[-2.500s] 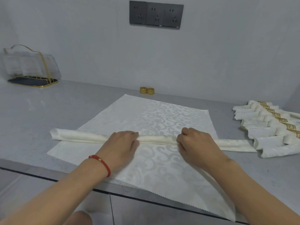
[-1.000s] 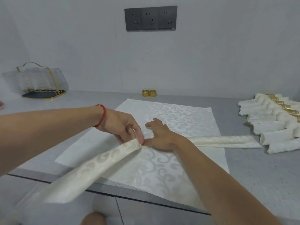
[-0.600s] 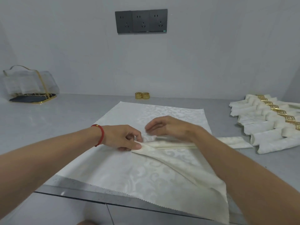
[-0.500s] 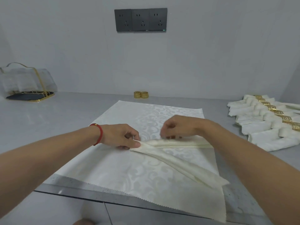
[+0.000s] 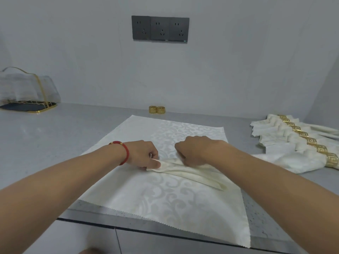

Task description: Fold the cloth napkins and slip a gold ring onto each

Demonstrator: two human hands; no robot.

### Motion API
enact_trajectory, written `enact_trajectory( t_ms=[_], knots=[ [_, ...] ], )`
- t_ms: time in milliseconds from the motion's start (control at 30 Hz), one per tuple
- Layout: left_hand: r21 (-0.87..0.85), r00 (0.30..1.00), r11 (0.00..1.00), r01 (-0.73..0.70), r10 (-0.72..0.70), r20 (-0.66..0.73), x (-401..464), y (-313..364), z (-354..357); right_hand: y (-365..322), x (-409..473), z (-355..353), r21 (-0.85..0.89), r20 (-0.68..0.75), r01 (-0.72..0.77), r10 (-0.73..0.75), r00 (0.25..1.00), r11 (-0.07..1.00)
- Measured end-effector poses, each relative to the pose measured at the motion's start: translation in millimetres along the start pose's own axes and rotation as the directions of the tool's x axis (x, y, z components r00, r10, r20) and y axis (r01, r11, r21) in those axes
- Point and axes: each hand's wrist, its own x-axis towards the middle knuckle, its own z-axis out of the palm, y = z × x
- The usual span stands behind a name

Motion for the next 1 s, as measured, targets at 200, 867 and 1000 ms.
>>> enact_trajectory(
  t_ms=[200, 867, 1000],
  knots=[
    [0.054, 0.999, 0.999, 0.004, -0.007, 0.040, 1, 2, -2, 27, -2, -36, 0.601, 0.413, -0.162, -0.131, 0.901, 0.783],
    [-0.110, 0.999, 0.993, -0.030, 0.035, 0.039, 2, 4, -20, 33, 33, -2, 0.570, 0.090, 0.074, -0.151, 0.984, 0.818],
    [-0.080, 0.994, 0.996, -0.044, 0.035, -0.108, 5, 2, -12, 37, 42, 5, 0.563, 0.071, 0.055, -0.115, 0.991, 0.825]
  ],
)
